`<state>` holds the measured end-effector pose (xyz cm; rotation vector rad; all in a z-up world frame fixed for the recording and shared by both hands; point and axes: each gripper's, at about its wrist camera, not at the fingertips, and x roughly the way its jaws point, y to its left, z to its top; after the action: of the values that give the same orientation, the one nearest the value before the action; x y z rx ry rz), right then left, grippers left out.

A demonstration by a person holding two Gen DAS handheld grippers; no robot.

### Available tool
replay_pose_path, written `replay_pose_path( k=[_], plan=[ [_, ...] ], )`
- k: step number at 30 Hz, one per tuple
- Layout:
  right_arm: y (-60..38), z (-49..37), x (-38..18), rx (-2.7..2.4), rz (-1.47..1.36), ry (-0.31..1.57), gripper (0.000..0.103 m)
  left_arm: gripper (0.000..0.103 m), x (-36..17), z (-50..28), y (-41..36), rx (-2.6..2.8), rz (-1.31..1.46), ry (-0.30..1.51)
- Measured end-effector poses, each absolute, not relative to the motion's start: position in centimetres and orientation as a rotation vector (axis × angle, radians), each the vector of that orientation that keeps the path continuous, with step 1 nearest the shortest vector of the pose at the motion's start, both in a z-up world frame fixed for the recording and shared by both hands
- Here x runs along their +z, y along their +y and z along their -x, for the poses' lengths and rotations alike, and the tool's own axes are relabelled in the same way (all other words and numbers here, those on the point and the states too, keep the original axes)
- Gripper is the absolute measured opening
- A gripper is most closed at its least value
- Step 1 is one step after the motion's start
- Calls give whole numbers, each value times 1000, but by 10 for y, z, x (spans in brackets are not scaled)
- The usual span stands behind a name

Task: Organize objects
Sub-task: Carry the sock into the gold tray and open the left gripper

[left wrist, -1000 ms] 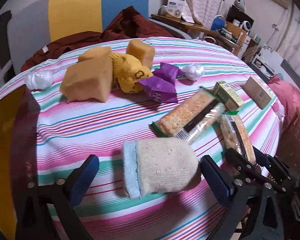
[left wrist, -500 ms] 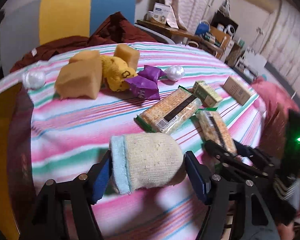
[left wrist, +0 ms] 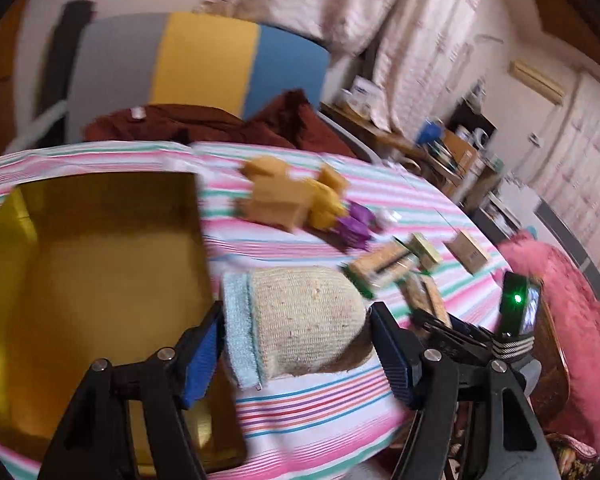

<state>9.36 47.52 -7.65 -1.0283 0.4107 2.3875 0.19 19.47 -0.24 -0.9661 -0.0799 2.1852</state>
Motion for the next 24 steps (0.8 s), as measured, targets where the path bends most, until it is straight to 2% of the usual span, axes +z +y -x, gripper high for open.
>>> replay_pose_path(
  k=[6, 12, 21, 24],
  plan=[
    [473, -93, -77, 2375, 1024, 410, 47, 71, 0, 17, 124, 2371, 970, -85],
    [470, -93, -74, 2359, 1042, 467, 47, 71, -23, 41, 71, 2486, 1082, -107],
    [451, -93, -71, 2385, 1079, 529, 47, 71, -55, 57, 21, 2582, 1206, -148],
    [442, -97, -70, 2407, 1080, 576, 47, 72, -60, 57, 20, 2611, 1210, -92]
  ],
)
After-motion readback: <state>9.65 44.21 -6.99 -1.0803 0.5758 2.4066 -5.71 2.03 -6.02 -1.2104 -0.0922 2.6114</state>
